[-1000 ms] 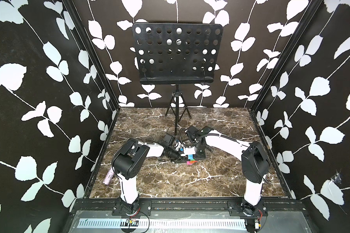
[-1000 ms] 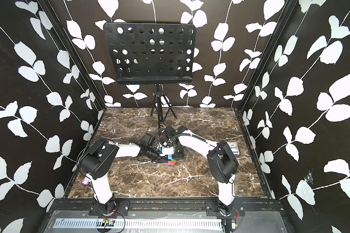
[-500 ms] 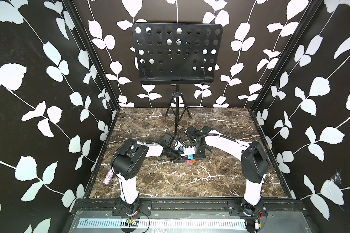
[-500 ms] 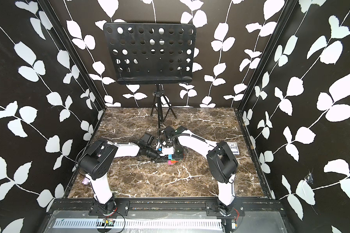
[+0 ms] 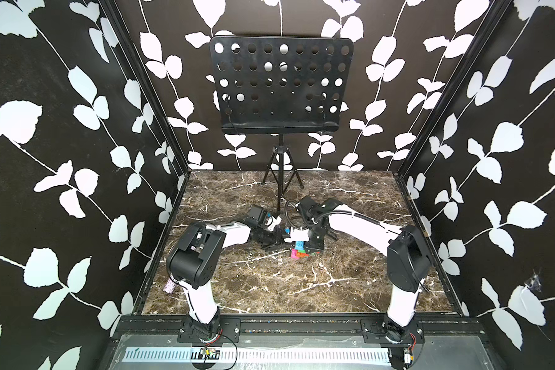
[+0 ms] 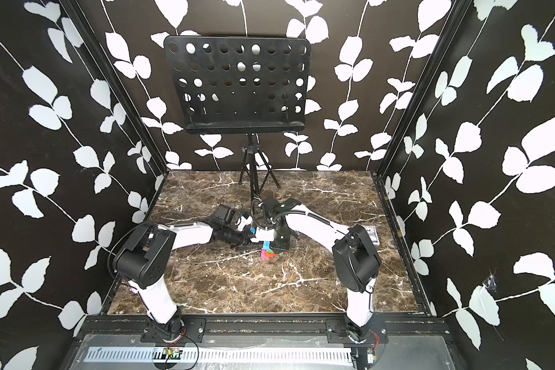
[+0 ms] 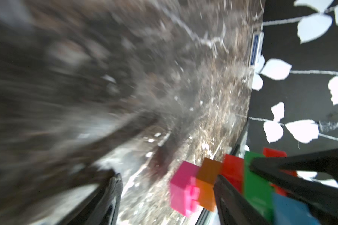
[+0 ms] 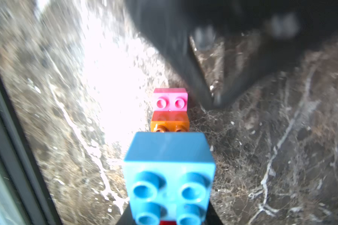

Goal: Assemble the letter y with lego
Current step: Assemble the lego brick with the lego brick.

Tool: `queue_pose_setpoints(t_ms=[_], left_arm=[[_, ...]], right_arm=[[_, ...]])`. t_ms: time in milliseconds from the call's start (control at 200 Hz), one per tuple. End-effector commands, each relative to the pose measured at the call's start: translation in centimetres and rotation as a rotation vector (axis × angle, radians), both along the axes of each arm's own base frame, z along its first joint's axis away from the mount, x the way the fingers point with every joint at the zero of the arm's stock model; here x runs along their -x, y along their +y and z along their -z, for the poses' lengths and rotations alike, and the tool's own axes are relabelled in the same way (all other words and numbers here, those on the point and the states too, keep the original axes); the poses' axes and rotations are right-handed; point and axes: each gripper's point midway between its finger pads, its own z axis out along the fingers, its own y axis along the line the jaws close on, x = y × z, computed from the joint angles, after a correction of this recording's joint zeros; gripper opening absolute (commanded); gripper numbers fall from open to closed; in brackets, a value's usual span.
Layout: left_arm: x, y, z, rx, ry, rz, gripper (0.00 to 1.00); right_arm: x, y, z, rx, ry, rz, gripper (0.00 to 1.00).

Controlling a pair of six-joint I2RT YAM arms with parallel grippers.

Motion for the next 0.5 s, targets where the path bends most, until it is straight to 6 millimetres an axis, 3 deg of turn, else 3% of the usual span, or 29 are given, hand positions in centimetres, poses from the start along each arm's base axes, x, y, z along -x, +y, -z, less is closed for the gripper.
queue_pose_setpoints(t_ms=[0,130,275,430,495], left_arm=[[-2.2,1.2,-4.0,0.021,-0.142,0.004,0.76],[-3.5,1.8,-7.7,0.043,-0.362,0.091,0.75],[-2.6,1.2,-11.8,0.067,-0.682,0.348,0.73],[-0.1,1.1,-13.8,0.062,-0.958,0.65,0.74],[1.1,1.1,-13.7,0.045,-1.046,0.771,0.74]], right_arm=[[0.8,0.2,-2.5,-0.113,0.068,0.104,0.25],[0.7,0.6,-3.4,-0.217,0.139,0.253,0.26],[-0.5,1.3,-4.0,-0.356,0.268,0.508,0.26],[-2.1,2.4,-4.7,-0.479,0.394,0.737,0.24],[-2.1,2.8,-4.4,-0.523,0.455,0.79,0.24]])
